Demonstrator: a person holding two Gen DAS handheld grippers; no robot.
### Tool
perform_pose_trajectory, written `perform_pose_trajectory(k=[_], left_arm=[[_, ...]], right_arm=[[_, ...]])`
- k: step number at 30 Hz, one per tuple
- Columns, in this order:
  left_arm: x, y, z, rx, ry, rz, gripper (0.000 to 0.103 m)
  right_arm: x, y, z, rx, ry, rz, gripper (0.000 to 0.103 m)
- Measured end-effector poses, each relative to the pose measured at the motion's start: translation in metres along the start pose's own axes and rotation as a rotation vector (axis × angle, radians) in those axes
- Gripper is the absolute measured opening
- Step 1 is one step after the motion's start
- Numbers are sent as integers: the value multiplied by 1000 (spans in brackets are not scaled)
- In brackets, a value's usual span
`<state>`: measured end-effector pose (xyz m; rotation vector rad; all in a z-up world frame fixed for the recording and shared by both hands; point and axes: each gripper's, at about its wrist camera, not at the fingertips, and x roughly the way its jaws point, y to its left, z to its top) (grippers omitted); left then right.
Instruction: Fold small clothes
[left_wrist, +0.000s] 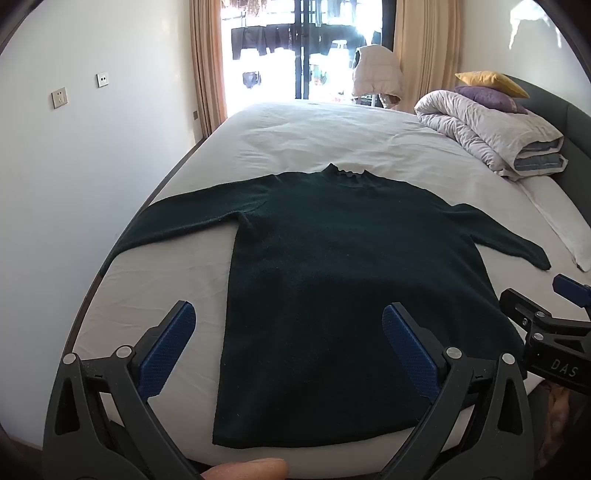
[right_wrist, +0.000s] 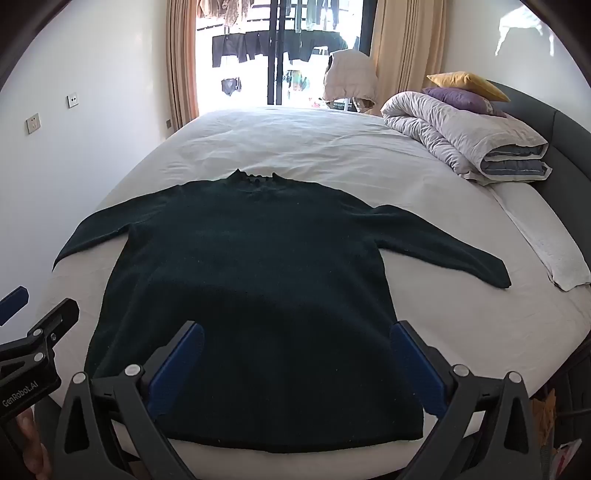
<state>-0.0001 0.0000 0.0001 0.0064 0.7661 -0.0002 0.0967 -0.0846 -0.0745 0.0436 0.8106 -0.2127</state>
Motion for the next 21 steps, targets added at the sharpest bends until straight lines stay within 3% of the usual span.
perform_pose_trajectory(k=[21], left_arm=[[-2, 3, -4, -7, 9, -3, 103]], right_arm=[[3, -1, -4, 2, 11, 4, 103]])
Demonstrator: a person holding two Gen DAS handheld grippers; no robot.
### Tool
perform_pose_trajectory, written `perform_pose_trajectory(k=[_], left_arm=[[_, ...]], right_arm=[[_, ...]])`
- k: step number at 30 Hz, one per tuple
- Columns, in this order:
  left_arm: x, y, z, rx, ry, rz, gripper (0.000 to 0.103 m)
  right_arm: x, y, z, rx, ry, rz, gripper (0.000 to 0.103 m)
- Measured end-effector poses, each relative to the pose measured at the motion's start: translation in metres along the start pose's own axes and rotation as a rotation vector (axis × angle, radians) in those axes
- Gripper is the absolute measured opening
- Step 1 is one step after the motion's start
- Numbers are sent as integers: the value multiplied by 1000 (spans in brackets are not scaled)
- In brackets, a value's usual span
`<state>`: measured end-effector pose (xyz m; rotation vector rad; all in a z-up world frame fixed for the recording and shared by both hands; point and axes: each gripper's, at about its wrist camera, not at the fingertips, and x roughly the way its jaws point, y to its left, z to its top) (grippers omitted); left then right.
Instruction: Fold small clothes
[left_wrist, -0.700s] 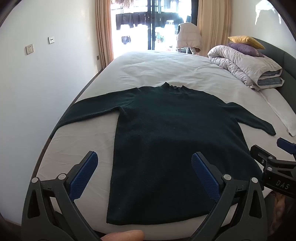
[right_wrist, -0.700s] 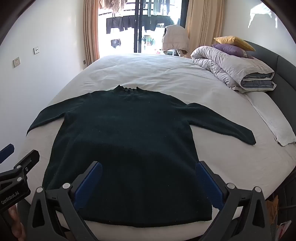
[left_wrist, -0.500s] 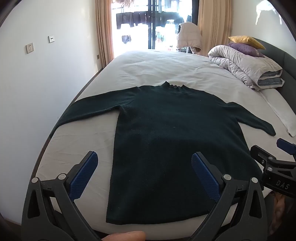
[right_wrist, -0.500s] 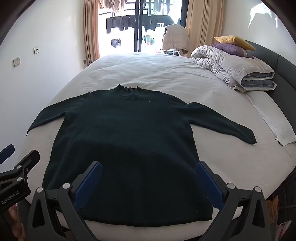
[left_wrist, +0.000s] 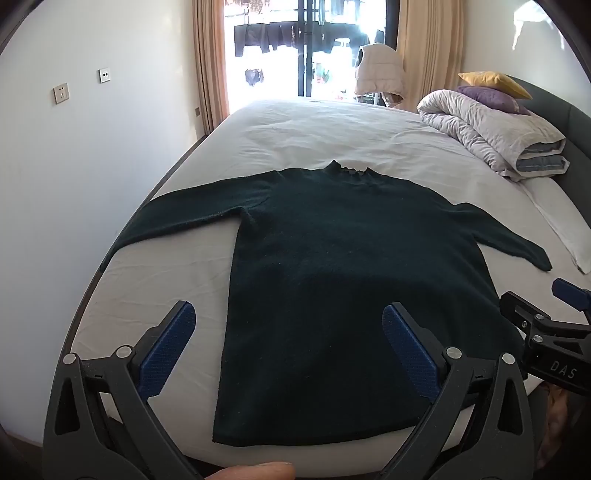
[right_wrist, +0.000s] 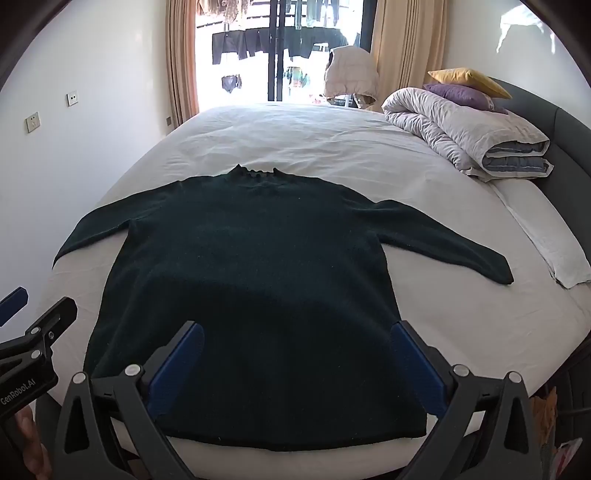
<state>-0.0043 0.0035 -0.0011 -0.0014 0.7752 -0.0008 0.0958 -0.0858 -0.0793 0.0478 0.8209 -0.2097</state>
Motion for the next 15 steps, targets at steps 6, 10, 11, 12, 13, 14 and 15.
perform_pose_trajectory(k=[6, 10, 11, 12, 13, 14, 15], left_arm=[[4, 0, -1, -1, 2, 1, 103], [8, 1, -1, -2, 4, 2, 103], [9, 1, -2, -1, 5, 2, 103], [9, 1, -3, -1, 5, 3, 103], [10, 2, -3, -1, 5, 3, 103], [10, 1, -3, -1, 5, 2, 103], [10, 2, -3, -1, 5, 3, 103]], right_arm=[[0, -1, 1, 0, 3, 2, 103], [1, 0, -3, 0, 4, 2, 103], [1, 0, -3, 0, 5, 2, 103], [1, 0, -3, 0, 5, 2, 103], [1, 0, -4, 0, 5, 1, 103], [1, 0, -4, 0, 5, 1, 103], [1, 0, -3, 1, 6, 3, 103]])
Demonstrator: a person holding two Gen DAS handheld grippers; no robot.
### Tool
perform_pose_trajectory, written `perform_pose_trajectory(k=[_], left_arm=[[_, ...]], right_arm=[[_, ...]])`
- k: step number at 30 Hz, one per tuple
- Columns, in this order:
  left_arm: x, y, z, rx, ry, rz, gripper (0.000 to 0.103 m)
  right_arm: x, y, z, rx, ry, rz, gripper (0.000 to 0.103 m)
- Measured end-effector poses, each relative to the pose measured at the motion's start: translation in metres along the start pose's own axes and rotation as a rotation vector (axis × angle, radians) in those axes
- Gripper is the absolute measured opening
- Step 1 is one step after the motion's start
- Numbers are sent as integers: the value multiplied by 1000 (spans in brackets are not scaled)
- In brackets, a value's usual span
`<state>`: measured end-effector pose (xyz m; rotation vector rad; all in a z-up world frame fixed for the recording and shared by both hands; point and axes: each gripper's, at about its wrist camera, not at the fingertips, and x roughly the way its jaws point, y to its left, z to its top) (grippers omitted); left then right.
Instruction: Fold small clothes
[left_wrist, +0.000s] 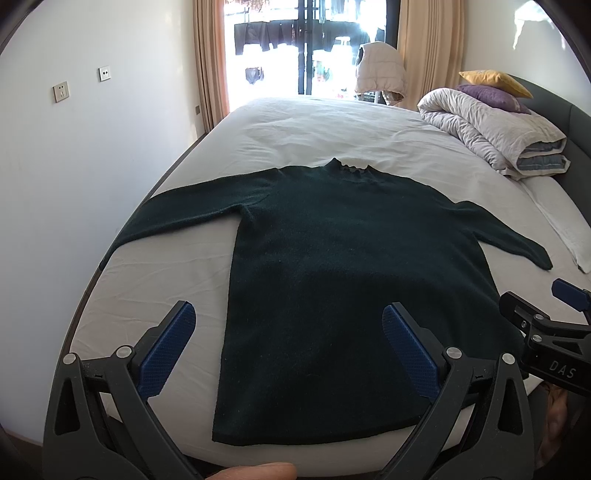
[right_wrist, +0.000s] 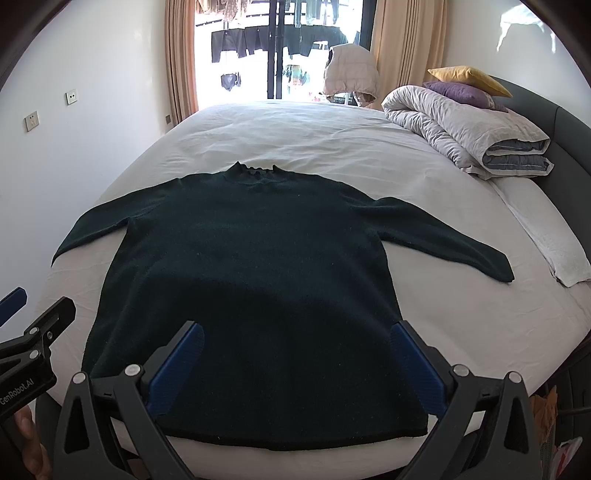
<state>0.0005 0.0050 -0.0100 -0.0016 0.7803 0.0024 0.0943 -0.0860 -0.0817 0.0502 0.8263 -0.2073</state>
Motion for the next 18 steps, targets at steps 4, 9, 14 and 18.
perform_pose_trajectory(k=[4, 9, 14, 18], left_arm=[[1, 0, 0, -1, 2, 0, 103], [3, 0, -2, 0, 2, 2, 103], [3, 1, -1, -2, 3, 1, 103], [3, 0, -2, -2, 5, 1, 103]], right_arm=[[4, 1, -4, 0, 2, 0, 103], [4, 1, -4, 0, 3, 1, 103], [4, -3, -6, 3, 8, 3, 103], [5, -3, -6, 4, 13, 6, 103]])
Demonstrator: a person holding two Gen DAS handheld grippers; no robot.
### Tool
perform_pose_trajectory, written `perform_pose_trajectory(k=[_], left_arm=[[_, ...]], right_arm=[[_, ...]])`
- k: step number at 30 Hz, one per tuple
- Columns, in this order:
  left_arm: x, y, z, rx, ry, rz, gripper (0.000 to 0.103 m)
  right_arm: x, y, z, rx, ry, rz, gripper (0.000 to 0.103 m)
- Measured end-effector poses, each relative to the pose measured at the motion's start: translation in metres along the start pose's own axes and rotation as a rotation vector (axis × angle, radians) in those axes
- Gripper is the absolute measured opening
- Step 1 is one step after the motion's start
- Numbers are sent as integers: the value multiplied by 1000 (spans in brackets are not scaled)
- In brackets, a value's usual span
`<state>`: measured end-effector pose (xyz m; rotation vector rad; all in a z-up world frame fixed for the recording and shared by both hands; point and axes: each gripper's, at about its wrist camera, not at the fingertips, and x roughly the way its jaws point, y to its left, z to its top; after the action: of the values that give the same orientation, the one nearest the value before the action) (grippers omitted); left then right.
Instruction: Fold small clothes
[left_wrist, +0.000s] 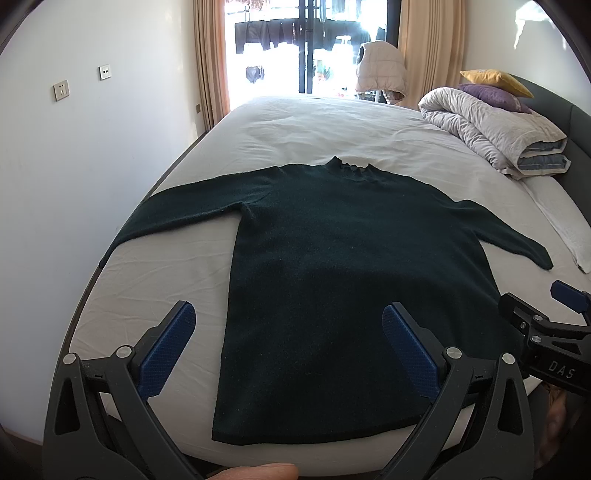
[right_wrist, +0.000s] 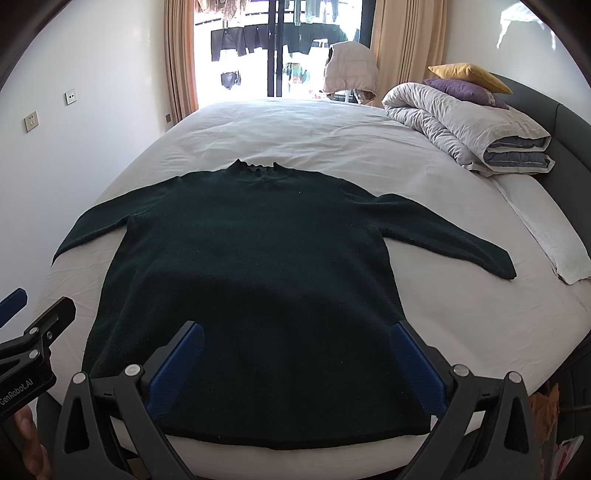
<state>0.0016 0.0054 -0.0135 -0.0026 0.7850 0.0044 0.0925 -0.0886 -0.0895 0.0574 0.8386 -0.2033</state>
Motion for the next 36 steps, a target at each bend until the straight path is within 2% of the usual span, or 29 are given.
perform_pose_trajectory(k=[36], left_arm=[[7, 0, -6, -1, 6, -1, 103]], right_arm=[[0, 0, 0, 0, 8, 2, 103]])
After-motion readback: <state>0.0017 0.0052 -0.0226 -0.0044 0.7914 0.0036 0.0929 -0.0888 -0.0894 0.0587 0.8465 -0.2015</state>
